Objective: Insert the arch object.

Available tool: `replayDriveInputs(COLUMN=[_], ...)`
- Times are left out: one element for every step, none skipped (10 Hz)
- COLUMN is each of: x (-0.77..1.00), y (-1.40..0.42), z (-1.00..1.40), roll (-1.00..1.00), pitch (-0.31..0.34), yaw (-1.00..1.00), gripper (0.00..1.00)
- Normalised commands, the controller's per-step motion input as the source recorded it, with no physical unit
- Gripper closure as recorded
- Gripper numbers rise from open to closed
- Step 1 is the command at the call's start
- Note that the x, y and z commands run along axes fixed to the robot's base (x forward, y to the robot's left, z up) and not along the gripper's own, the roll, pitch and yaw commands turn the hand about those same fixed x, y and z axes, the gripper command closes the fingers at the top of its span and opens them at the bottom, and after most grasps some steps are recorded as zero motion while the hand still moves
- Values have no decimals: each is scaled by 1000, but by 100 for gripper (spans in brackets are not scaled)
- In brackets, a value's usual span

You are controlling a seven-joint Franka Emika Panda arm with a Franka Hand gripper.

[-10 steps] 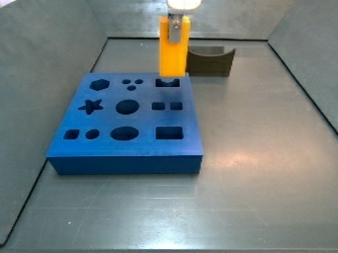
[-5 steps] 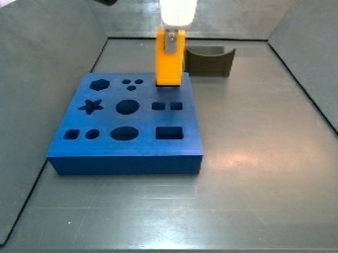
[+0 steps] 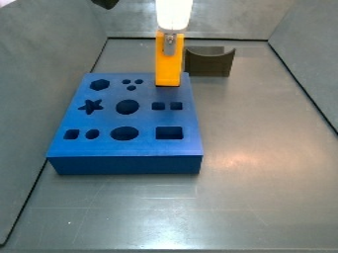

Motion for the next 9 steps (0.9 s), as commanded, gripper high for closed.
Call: replayDriveInputs(x=[0, 0, 0, 0, 0, 0, 0, 17, 11], y=[0, 0, -31, -74, -23, 0, 0, 0, -3], z=[-223, -211, -163, -151, -151, -200, -246, -266, -274], roll=[-100, -106, -79, -23, -23, -34, -24, -20, -1], pitch=[-36, -37, -29, -11, -10, -34, -64, -87, -106], yaw=[0, 0, 26, 46, 57, 46, 0, 0, 0], gripper=[100, 100, 100, 100, 100, 100, 100, 100, 100])
